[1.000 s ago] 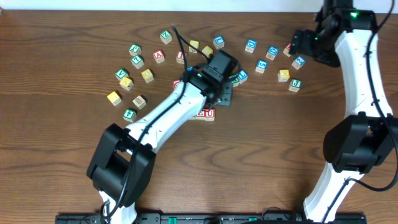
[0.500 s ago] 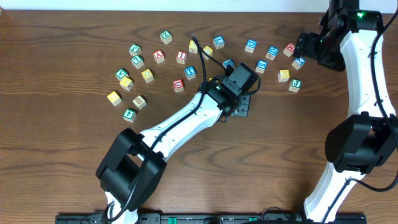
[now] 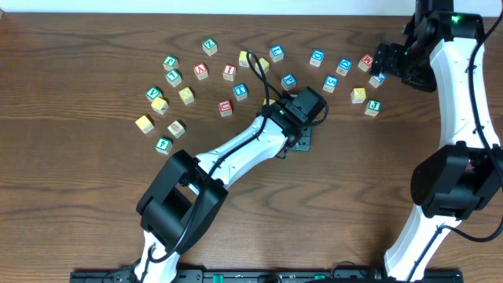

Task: Spell out NEURIPS
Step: 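Lower the green R block to the right of the U block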

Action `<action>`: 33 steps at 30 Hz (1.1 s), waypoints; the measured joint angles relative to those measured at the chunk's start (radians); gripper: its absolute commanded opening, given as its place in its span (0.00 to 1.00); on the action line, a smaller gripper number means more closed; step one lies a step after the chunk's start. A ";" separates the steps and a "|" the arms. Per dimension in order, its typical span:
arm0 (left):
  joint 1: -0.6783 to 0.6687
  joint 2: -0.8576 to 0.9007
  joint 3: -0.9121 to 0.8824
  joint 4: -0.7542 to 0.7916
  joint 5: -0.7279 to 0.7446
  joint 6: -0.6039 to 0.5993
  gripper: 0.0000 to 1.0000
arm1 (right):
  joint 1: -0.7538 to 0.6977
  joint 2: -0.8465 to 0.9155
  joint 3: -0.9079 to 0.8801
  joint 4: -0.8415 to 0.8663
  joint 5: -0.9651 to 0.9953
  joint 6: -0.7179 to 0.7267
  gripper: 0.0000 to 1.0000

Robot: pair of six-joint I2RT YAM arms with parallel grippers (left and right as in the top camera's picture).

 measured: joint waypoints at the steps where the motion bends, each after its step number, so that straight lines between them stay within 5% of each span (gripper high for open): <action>1: 0.000 0.002 0.000 0.000 -0.006 -0.004 0.33 | 0.000 0.000 0.000 0.000 0.000 0.000 0.98; 20: 0.000 0.074 0.000 0.010 -0.030 -0.015 0.34 | 0.001 0.000 0.000 -0.003 0.000 0.000 0.98; 33: 0.000 0.087 0.000 0.011 -0.041 -0.038 0.55 | 0.002 0.000 0.000 -0.003 0.000 0.000 0.98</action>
